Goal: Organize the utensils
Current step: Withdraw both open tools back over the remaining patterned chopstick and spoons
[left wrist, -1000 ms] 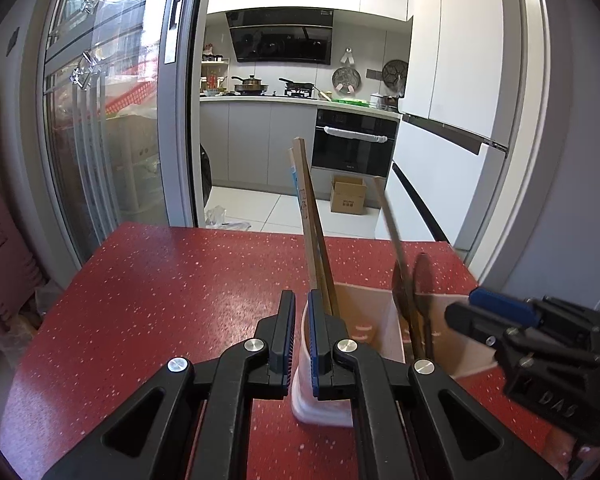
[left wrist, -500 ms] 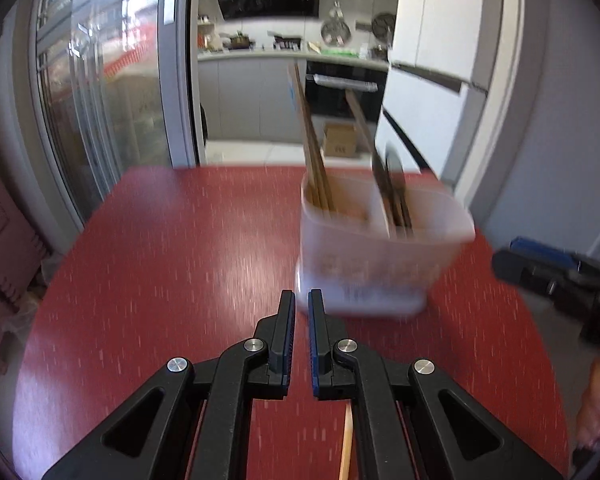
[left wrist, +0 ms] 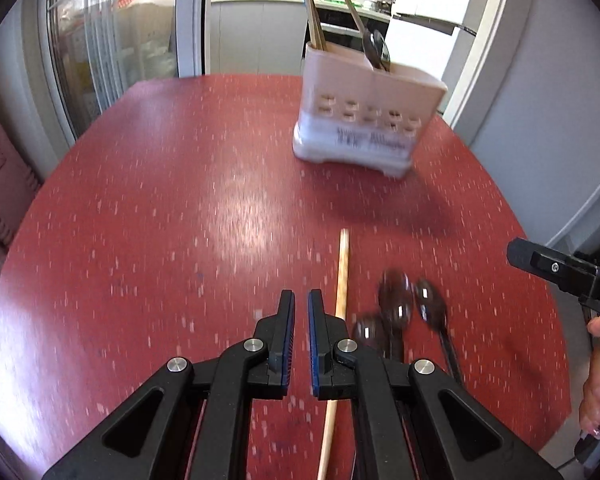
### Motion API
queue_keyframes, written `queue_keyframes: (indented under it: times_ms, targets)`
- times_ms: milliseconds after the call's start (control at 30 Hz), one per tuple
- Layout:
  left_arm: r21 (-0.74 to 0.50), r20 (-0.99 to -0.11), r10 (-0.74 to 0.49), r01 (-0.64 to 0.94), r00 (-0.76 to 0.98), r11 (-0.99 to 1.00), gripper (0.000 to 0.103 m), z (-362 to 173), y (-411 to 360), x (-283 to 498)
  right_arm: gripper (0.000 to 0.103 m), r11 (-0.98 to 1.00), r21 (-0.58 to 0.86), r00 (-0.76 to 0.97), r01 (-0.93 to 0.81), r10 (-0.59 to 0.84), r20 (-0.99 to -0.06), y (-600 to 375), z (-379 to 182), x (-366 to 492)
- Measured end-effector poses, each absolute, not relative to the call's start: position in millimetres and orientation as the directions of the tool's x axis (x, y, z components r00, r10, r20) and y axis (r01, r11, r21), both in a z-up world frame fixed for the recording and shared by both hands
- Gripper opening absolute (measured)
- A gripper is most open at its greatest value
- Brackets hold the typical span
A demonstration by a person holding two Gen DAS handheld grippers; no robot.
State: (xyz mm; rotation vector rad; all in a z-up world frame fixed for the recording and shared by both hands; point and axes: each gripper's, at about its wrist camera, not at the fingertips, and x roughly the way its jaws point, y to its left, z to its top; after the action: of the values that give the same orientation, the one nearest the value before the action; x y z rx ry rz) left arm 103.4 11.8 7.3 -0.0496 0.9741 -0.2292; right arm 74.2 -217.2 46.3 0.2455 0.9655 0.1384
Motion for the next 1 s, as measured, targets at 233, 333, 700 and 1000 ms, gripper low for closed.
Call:
queue_keyframes:
  times_ms: [233, 333, 700, 1000]
  targets:
    - [-0.163, -0.817, -0.226, 0.164, 0.530, 0.973, 0.035, -3.9, 18.2, 80.0, 0.076, 0.960, 0.274, 0.536, 0.056, 0.203, -0.820, -226.3, 31.6, 45.9]
    - [-0.162, -0.820, -0.222, 0.158, 0.528, 0.974, 0.035, -7.0, 23.1, 73.8, 0.077, 0.955, 0.284, 0.532, 0.084, 0.198, -0.823, -231.6, 27.0, 38.4]
    - [-0.146, -0.802, -0.206, 0.150, 0.561, 0.978, 0.103, -8.9, 31.4, 68.7, 0.088, 0.954, 0.278, 0.554, 0.110, 0.174, -0.814, -230.9, 31.5, 26.4]
    - [-0.148, -0.832, -0.209, 0.158, 0.514, 0.976, 0.103, -25.3, 36.0, 77.0, 0.089, 0.955, 0.286, 0.542, 0.084, 0.197, -0.817, -221.7, 27.3, 26.3]
